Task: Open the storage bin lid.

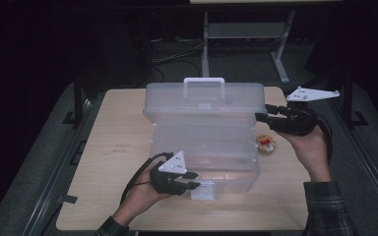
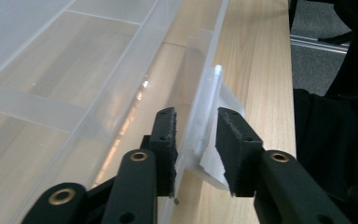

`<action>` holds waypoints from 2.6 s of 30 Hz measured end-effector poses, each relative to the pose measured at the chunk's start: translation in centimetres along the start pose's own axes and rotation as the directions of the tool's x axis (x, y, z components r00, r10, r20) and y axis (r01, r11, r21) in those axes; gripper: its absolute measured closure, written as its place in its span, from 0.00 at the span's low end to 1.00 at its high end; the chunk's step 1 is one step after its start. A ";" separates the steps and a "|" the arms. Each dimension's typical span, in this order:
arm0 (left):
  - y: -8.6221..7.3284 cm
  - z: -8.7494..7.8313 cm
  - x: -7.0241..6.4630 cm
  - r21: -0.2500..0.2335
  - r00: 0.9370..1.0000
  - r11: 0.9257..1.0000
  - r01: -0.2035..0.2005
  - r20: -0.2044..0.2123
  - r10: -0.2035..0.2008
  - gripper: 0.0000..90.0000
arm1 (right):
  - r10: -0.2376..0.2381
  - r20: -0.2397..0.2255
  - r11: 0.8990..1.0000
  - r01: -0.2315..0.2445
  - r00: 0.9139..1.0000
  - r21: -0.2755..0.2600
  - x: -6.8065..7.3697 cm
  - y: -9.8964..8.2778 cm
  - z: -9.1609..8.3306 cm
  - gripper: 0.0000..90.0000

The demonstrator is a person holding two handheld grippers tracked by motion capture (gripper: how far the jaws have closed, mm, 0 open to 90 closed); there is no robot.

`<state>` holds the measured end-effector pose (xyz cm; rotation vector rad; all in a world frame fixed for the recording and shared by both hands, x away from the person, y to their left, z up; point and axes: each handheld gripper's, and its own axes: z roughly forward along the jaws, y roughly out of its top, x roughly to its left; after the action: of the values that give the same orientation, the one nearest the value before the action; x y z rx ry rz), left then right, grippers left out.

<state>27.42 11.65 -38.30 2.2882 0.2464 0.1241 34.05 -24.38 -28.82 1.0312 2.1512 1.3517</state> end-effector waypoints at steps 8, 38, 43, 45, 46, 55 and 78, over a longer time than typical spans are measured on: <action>-0.2 -0.1 0.3 -0.018 1.000 1.000 0.013 0.025 -0.012 0.79 | -0.005 0.011 1.000 0.005 1.000 0.001 -0.1 0.1 0.1 0.63; -0.7 0.0 0.8 -0.057 0.996 0.996 0.063 0.069 -0.059 0.80 | 0.008 0.020 1.000 -0.008 1.000 -0.018 -0.4 0.0 -0.2 0.77; -0.7 0.0 0.9 -0.060 0.996 0.996 0.067 0.071 -0.063 0.80 | 0.008 0.017 1.000 -0.007 1.000 -0.027 -0.5 0.0 -0.4 0.79; -0.7 0.0 0.9 -0.060 0.995 0.996 0.068 0.071 -0.064 0.80 | 0.001 0.027 1.000 -0.001 1.000 -0.029 -0.4 0.0 -0.4 0.80; -0.8 0.0 0.9 -0.060 0.995 0.996 0.067 0.071 -0.063 0.80 | -0.002 0.033 1.000 0.003 0.999 -0.030 -0.3 0.0 -0.4 0.80; -0.8 0.0 0.9 -0.059 0.994 0.995 0.076 0.083 -0.071 0.80 | 0.020 0.053 0.999 -0.018 0.998 -0.048 -0.7 0.4 0.0 0.84; -0.8 0.0 1.0 -0.059 0.993 0.995 0.079 0.087 -0.073 0.81 | 0.034 0.100 0.997 -0.026 0.994 -0.077 -1.1 1.0 0.9 0.88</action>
<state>28.30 12.37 -38.91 2.2126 0.2811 -0.0049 35.72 -24.44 -28.41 1.0828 2.0036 1.3539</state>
